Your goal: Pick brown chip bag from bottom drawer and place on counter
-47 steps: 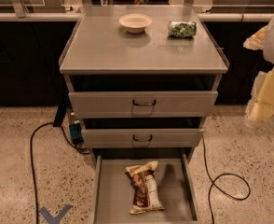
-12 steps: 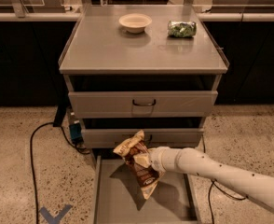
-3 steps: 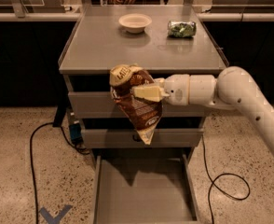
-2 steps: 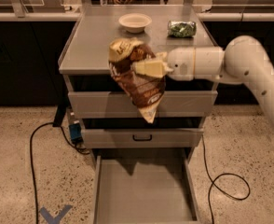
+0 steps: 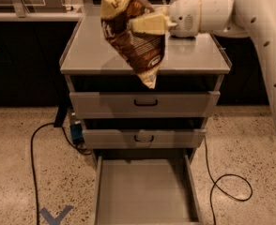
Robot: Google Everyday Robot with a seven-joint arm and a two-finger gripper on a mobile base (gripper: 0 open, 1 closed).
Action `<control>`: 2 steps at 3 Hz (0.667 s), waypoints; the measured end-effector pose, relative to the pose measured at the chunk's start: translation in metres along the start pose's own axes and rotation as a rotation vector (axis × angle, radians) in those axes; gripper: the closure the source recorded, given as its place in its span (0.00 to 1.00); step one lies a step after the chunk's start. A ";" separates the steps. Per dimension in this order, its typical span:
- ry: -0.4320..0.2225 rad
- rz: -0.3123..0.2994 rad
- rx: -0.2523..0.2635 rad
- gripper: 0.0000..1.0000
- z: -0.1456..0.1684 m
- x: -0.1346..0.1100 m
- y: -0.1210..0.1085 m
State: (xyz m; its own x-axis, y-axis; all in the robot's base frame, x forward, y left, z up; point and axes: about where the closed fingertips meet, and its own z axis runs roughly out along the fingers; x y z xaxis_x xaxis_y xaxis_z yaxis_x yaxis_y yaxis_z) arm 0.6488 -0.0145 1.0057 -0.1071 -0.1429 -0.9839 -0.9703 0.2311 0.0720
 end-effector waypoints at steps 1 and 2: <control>-0.046 -0.020 -0.061 1.00 0.009 -0.034 -0.011; -0.094 -0.039 -0.028 1.00 -0.007 -0.056 -0.023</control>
Offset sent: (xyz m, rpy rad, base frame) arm 0.0143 0.0111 0.0264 0.0397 -0.0170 0.0569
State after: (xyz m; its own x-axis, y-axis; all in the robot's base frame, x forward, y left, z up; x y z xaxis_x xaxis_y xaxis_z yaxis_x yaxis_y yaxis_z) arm 0.6752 -0.0184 1.0605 -0.0493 -0.0605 -0.9969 -0.9792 0.1998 0.0363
